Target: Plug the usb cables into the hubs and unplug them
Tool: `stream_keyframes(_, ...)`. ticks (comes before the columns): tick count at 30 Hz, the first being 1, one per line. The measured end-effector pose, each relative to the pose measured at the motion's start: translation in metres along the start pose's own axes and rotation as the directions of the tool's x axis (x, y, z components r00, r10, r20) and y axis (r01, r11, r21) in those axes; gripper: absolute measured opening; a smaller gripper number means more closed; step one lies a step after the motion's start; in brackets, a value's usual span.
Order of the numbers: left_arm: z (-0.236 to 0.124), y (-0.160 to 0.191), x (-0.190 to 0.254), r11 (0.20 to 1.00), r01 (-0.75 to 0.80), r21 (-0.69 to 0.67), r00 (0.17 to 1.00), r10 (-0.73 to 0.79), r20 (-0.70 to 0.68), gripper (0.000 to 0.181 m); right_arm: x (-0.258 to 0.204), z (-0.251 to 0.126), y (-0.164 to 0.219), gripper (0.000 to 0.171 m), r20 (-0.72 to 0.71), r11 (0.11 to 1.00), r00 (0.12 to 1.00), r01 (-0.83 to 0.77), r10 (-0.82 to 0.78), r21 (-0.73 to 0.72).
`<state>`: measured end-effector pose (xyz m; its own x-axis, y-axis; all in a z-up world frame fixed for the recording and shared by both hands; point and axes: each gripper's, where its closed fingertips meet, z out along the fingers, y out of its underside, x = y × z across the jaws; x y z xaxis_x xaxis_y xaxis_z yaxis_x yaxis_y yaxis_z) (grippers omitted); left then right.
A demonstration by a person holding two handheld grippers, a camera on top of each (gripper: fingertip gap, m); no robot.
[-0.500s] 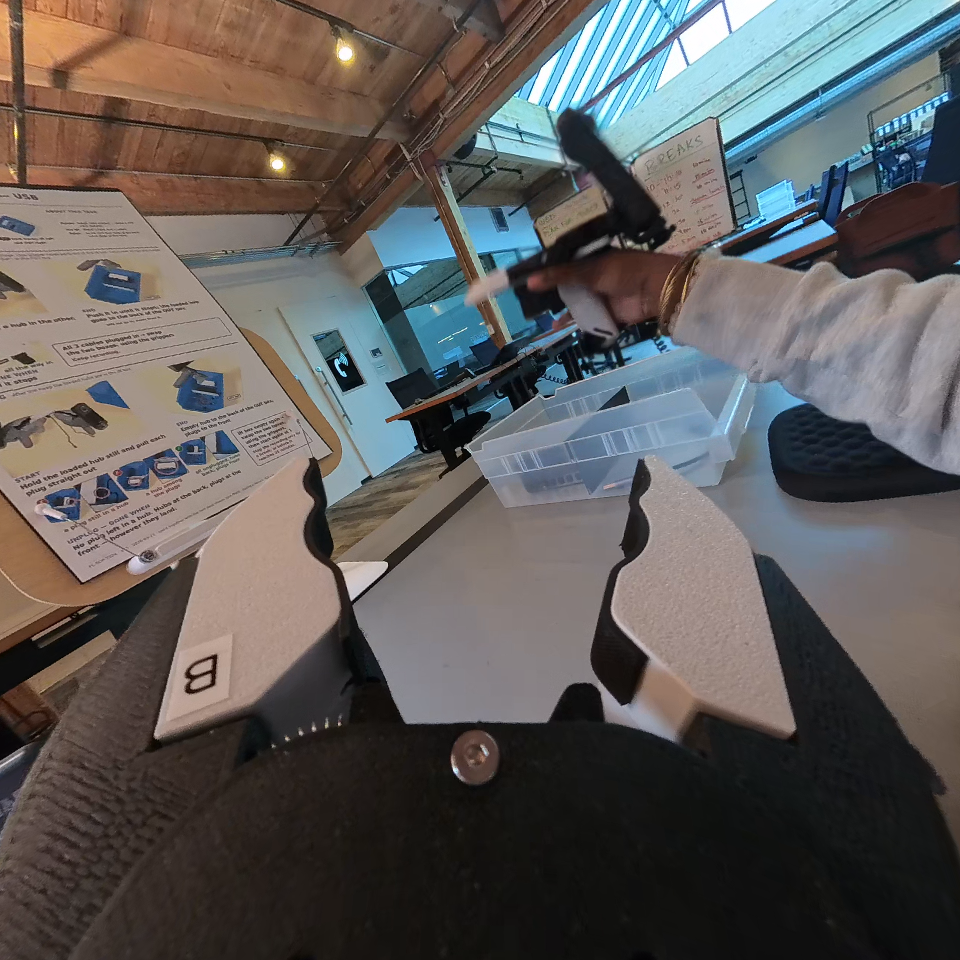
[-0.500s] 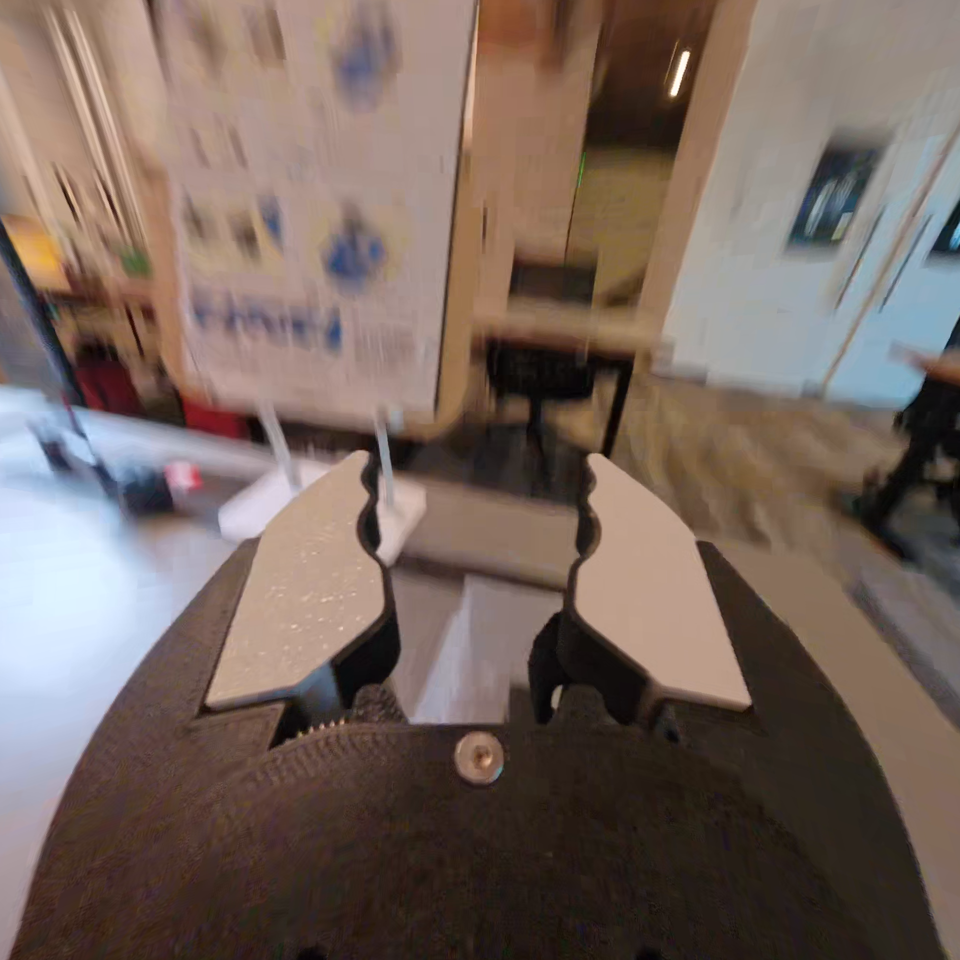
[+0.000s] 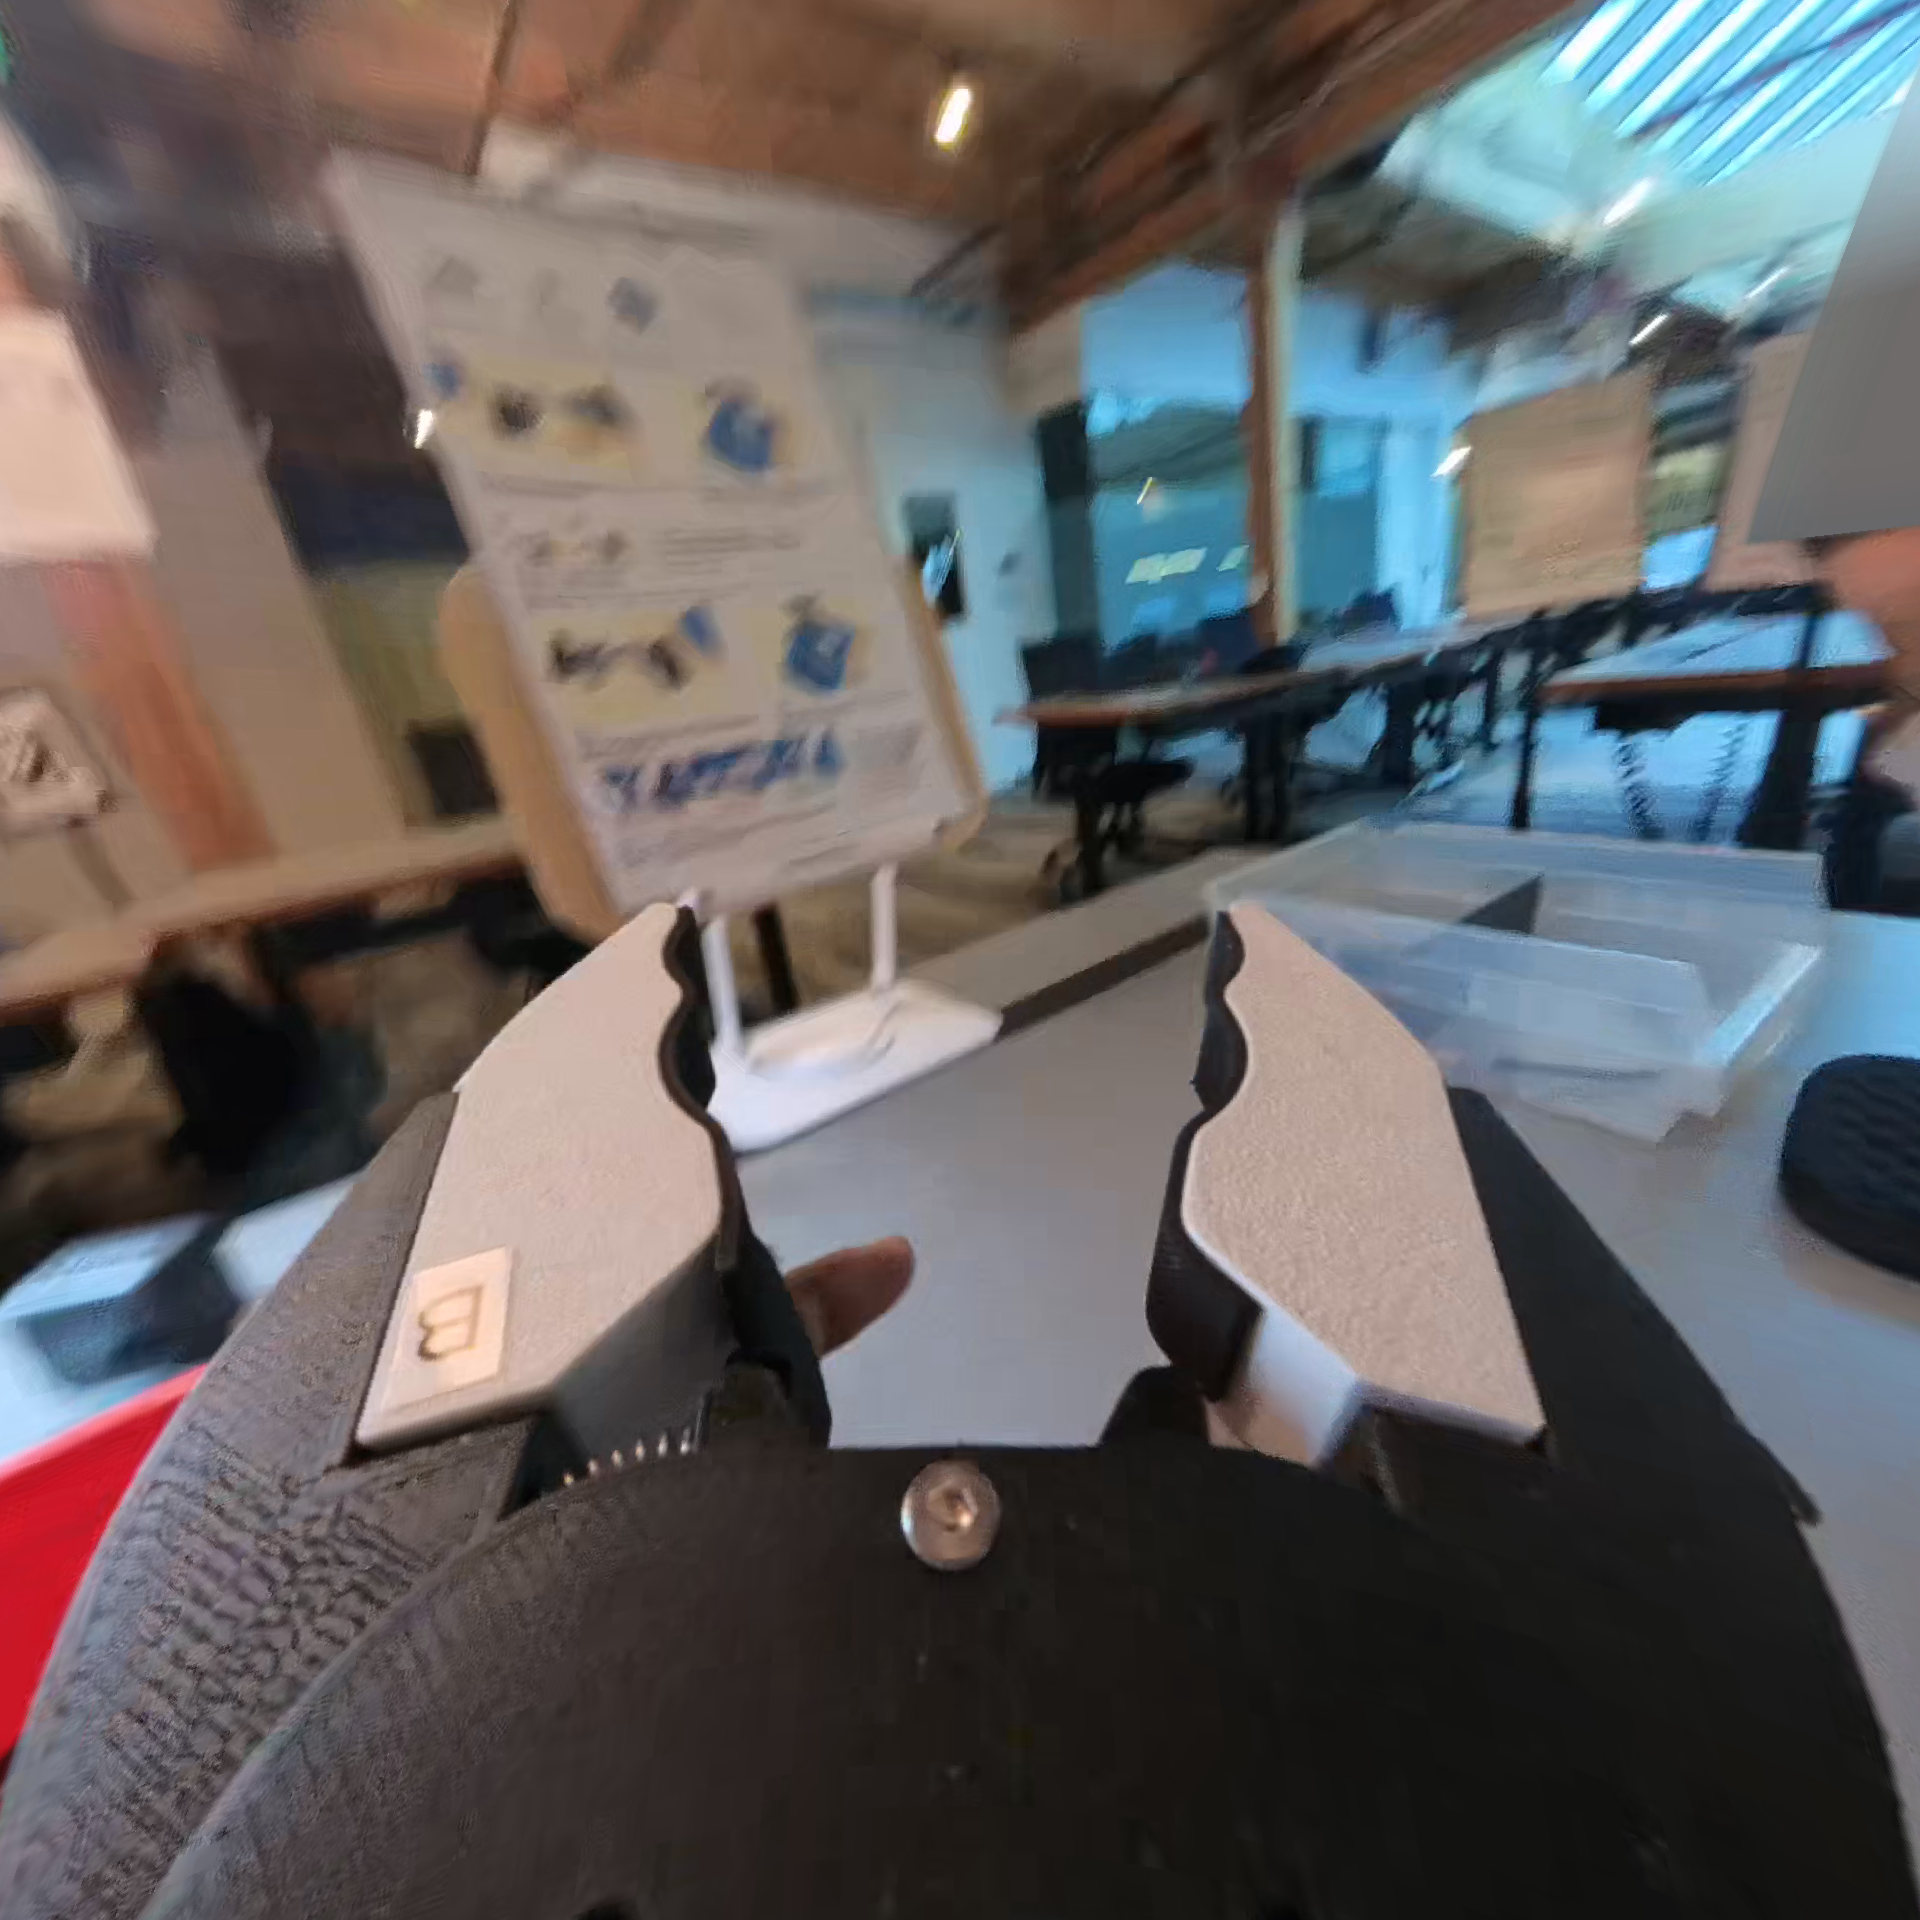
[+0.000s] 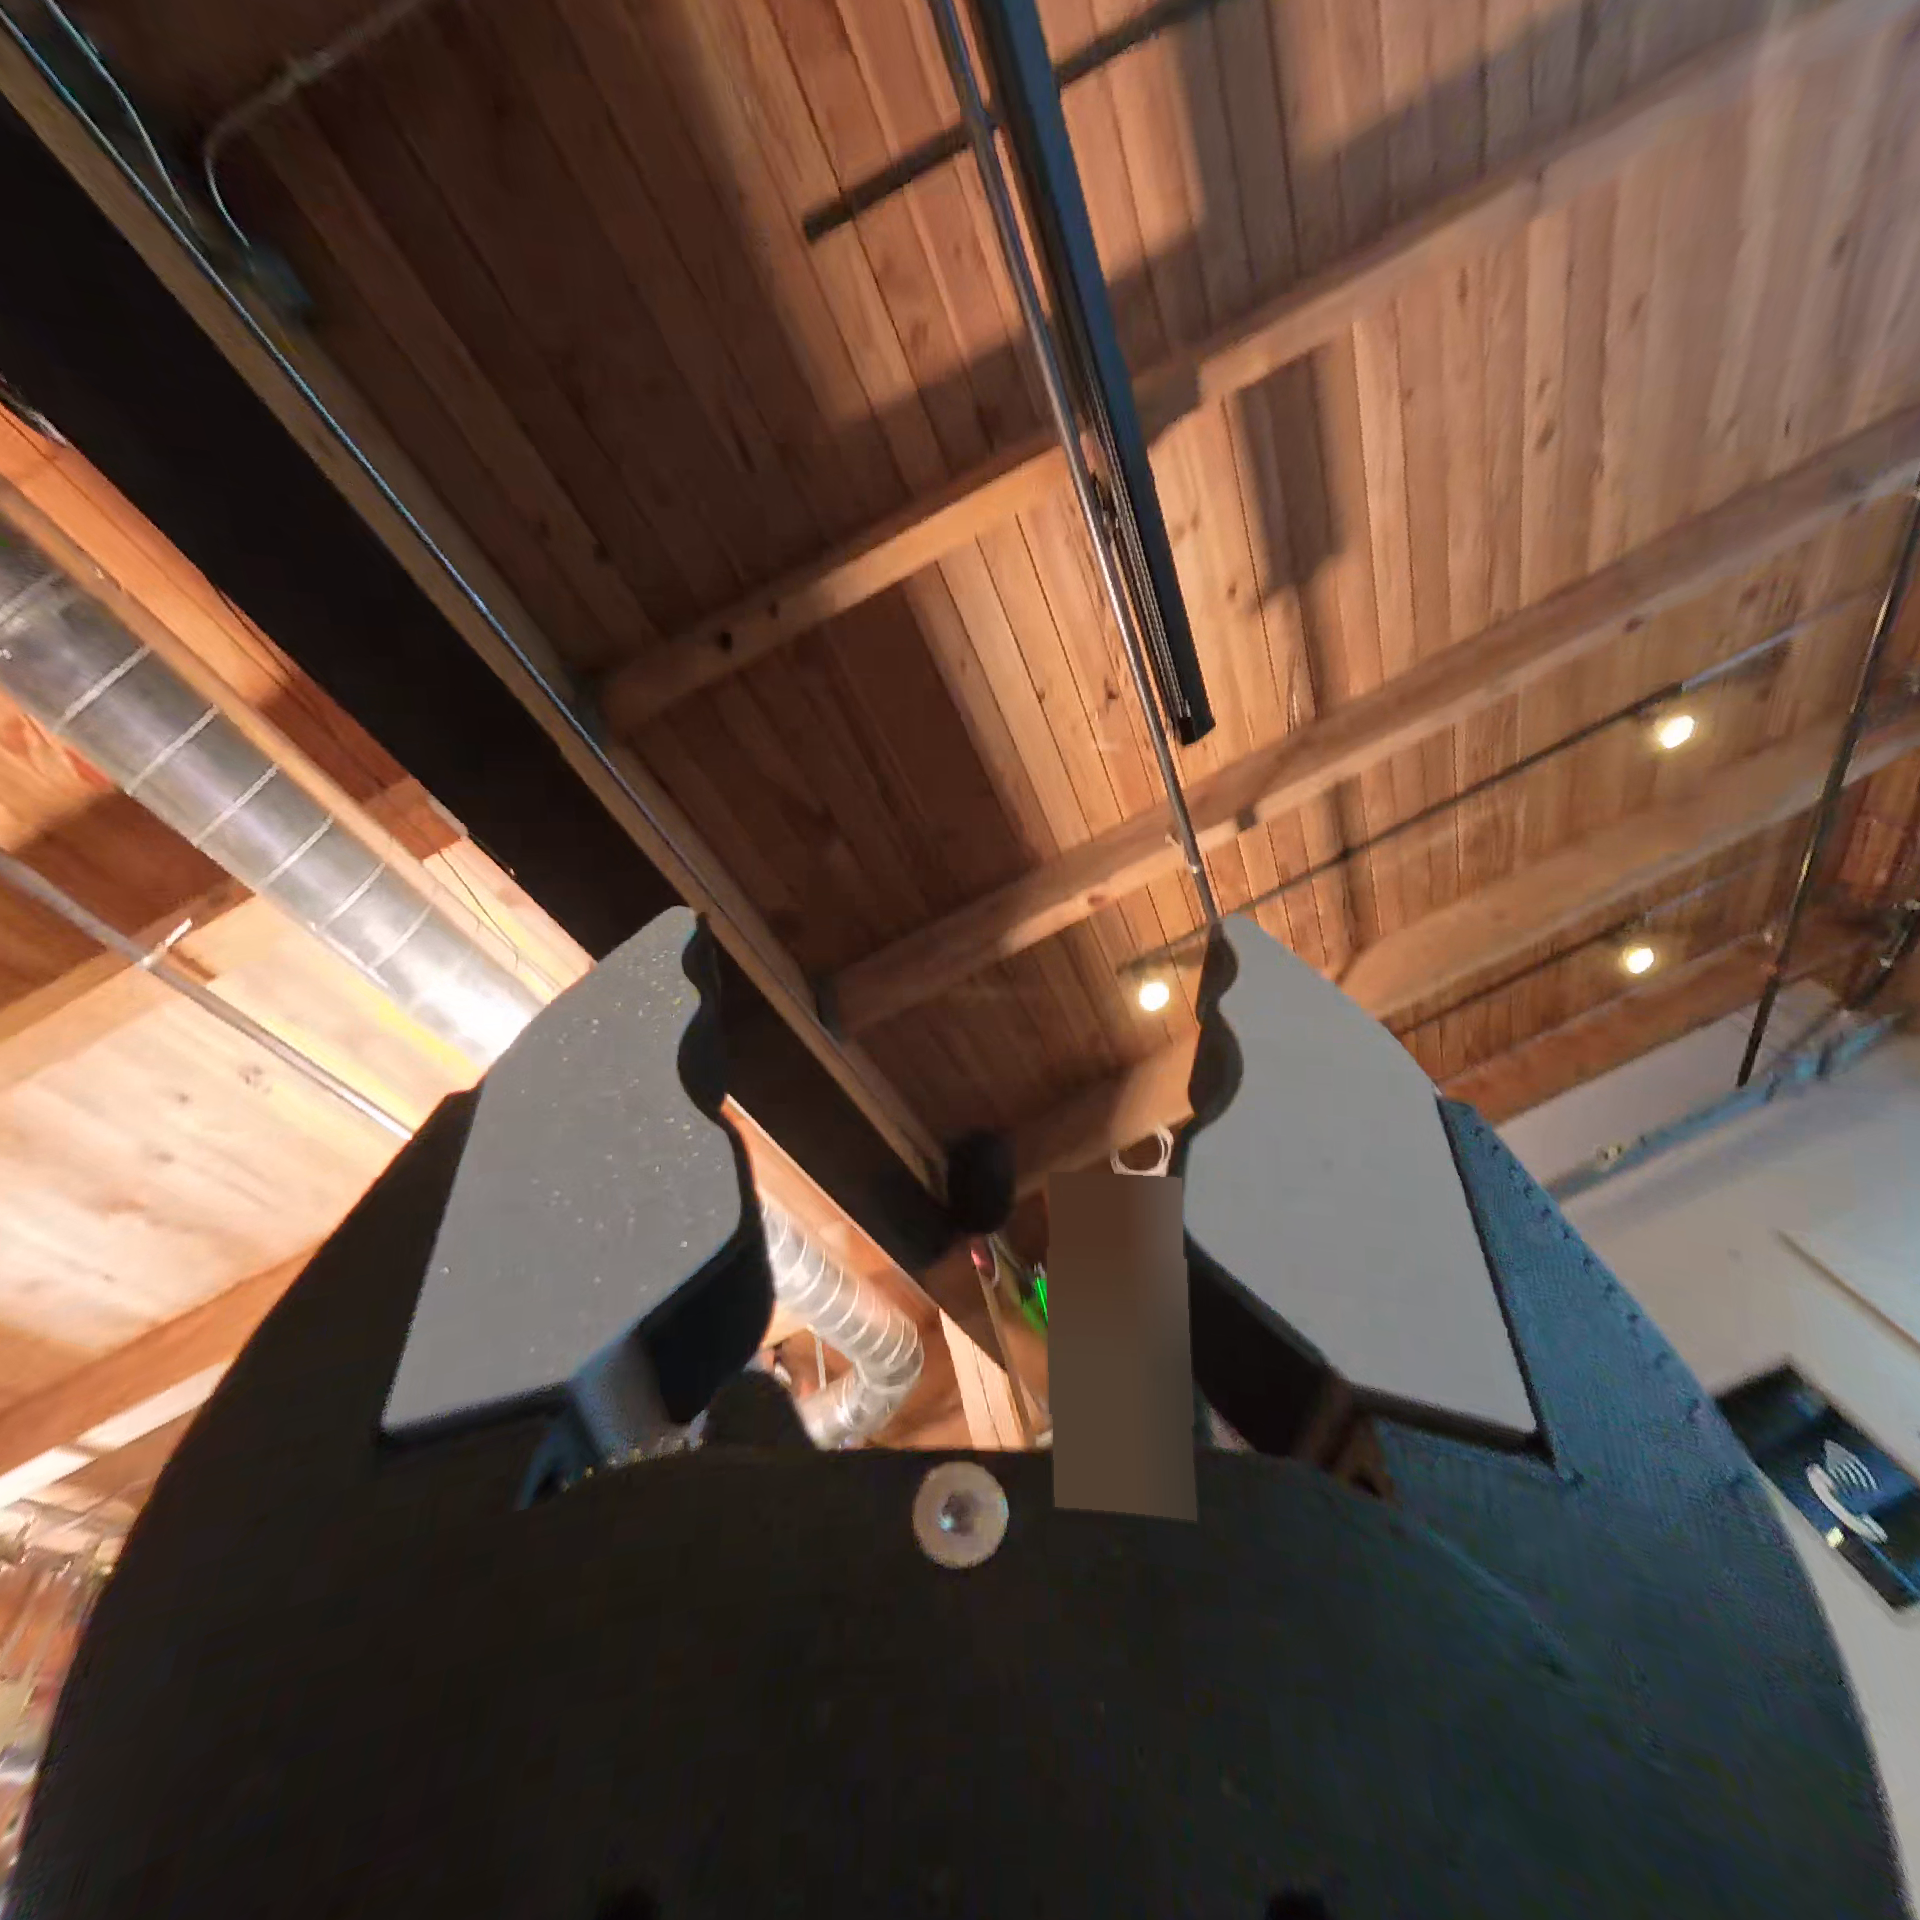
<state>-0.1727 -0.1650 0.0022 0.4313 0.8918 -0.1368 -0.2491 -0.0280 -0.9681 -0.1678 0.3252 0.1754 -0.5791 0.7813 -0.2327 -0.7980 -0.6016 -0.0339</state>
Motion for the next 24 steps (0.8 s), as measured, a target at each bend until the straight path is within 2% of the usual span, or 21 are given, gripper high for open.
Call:
stream_keyframes(2,-0.022,0.012,-0.044,0.973,0.074,-0.218,0.997,-0.067,0.042,0.093,-0.005,0.0,-0.008,0.088,0.016,1.0,1.0,0.005,-0.006,0.024)
stream_keyframes(4,-0.048,0.043,-0.088,0.868,0.162,-0.47,0.986,-0.122,0.115,0.093,-0.011,0.001,-0.011,0.087,0.034,0.999,0.999,0.022,-0.023,0.032)
stream_keyframes(5,-0.064,0.065,-0.107,0.771,0.207,-0.603,0.978,-0.143,0.152,0.093,-0.015,0.001,-0.012,0.086,0.043,0.999,0.999,0.03,-0.032,0.035)
stream_keyframes(7,-0.095,0.111,-0.128,0.51,0.321,-0.798,0.942,-0.261,0.212,0.093,-0.022,0.001,-0.011,0.085,0.062,0.999,0.997,0.034,-0.036,0.039)
stream_keyframes(9,-0.116,0.144,-0.132,0.279,0.388,-0.879,0.887,-0.372,0.273,0.093,-0.03,0.001,-0.01,0.085,0.083,0.999,0.996,0.024,-0.027,0.041)
stream_keyframes(10,-0.125,0.16,-0.14,0.202,0.39,-0.899,0.884,-0.355,0.304,0.094,-0.034,0.0,-0.01,0.084,0.095,0.999,0.995,0.021,-0.025,0.043)
stream_keyframes(12,-0.143,0.19,-0.164,0.07,0.366,-0.928,0.914,-0.211,0.345,0.096,-0.042,0.0,-0.008,0.082,0.12,0.998,0.992,0.036,-0.041,0.043)
stream_keyframes(16,-0.155,0.232,-0.166,-0.116,0.355,-0.928,0.905,-0.208,0.372,0.097,-0.056,-0.001,-0.008,0.079,0.166,0.994,0.98,0.1,-0.107,0.05)
stream_keyframes(17,-0.154,0.239,-0.175,-0.095,0.346,-0.933,0.923,-0.145,0.357,0.107,-0.057,-0.001,-0.009,0.078,0.171,0.992,0.978,0.113,-0.121,0.053)
stream_keyframes(19,-0.154,0.244,-0.181,-0.101,0.313,-0.944,0.946,-0.053,0.319,0.093,-0.059,-0.001,-0.011,0.077,0.177,0.99,0.974,0.132,-0.14,0.059)
stream_keyframes(22,-0.145,0.241,-0.176,-0.044,0.295,-0.954,0.953,-0.061,0.297,0.071,-0.059,-0.001,-0.017,0.075,0.175,0.986,0.971,0.149,-0.16,0.075)
stream_keyframes(24,-0.146,0.24,-0.177,-0.026,0.278,-0.96,0.959,-0.053,0.279,0.069,-0.057,-0.001,-0.022,0.074,0.168,0.984,0.971,0.155,-0.168,0.086)
